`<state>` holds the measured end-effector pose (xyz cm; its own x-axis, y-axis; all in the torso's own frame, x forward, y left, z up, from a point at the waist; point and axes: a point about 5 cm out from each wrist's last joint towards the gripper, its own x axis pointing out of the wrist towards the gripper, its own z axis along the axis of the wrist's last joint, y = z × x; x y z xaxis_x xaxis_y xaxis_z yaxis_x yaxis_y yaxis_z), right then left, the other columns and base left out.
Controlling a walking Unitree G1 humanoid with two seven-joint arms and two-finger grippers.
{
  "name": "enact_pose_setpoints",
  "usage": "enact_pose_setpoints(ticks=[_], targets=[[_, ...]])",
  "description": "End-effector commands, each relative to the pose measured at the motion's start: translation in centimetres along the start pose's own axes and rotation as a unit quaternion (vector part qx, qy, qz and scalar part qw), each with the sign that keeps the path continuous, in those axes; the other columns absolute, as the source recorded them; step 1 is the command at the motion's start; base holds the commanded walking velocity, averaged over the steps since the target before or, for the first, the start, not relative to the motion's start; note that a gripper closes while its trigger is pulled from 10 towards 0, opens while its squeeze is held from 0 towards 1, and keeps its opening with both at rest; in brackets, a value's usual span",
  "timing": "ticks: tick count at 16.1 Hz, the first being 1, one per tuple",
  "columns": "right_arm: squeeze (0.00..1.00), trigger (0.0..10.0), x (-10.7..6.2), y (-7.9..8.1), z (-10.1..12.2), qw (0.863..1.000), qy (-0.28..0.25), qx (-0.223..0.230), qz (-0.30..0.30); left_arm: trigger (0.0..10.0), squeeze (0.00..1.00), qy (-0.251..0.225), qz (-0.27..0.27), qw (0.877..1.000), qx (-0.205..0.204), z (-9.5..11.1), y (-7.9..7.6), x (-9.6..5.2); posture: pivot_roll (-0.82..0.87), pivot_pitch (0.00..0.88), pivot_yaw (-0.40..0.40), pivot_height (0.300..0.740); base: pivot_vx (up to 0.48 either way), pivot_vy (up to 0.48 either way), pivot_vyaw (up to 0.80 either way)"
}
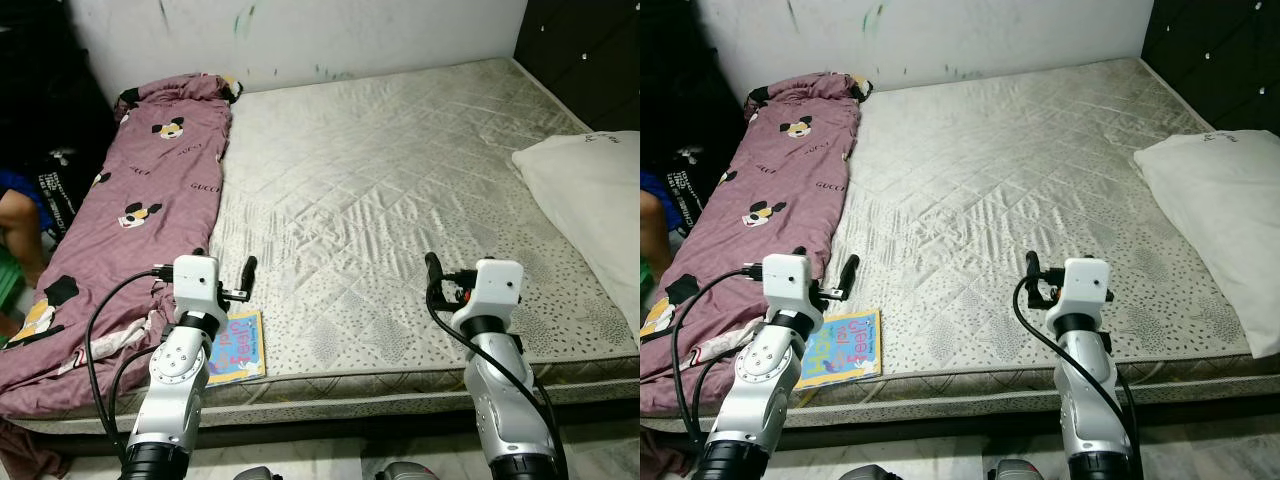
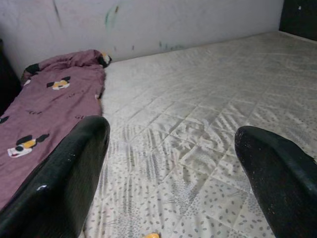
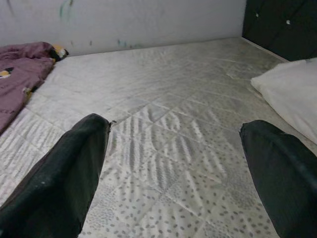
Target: Clean up the room
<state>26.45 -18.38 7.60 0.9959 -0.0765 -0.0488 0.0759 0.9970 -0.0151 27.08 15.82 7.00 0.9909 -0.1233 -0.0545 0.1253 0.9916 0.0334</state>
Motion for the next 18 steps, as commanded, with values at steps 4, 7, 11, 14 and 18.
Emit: enact_pose_setpoints(ticks=[4, 7, 11, 14, 18], targets=[[0.00, 10.0, -0.2, -0.2, 0.8, 1.000, -0.019, 0.007, -0.016, 10.0, 0.00, 0.009, -0.007, 1.000, 0.019, -0.5, 0.3, -0.3, -0.24, 0.000, 0.186, 0.740, 0.000, 0.000, 0.00], [0.00, 10.0, -0.6, -0.5, 0.5, 0.999, -0.021, -0.002, -0.032, 10.0, 0.00, 0.012, -0.023, 1.000, 0.006, -0.5, 0.1, 0.1, -0.25, 0.000, 0.192, 0.740, 0.000, 0.000, 0.00], [0.00, 10.0, 0.3, 0.4, 0.8, 1.000, -0.020, -0.006, 0.000, 10.0, 0.00, -0.003, 0.007, 1.000, 0.009, 0.0, 0.8, -0.5, -0.17, 0.000, 0.118, 0.740, 0.000, 0.000, 0.00], [0.00, 10.0, 0.7, 2.2, 0.3, 0.999, -0.008, 0.001, 0.035, 10.0, 0.00, 0.002, 0.044, 0.999, 0.010, -0.2, 2.6, -2.3, -0.10, 0.000, 0.065, 0.740, 0.000, 0.000, 0.00], [0.00, 10.0, 0.2, 3.7, -0.2, 0.996, 0.007, -0.004, 0.089, 10.0, 0.00, -0.008, 0.081, 0.997, 0.011, 1.0, 4.1, -5.1, -0.05, 0.000, -0.009, 0.740, 0.000, 0.000, 0.00]])
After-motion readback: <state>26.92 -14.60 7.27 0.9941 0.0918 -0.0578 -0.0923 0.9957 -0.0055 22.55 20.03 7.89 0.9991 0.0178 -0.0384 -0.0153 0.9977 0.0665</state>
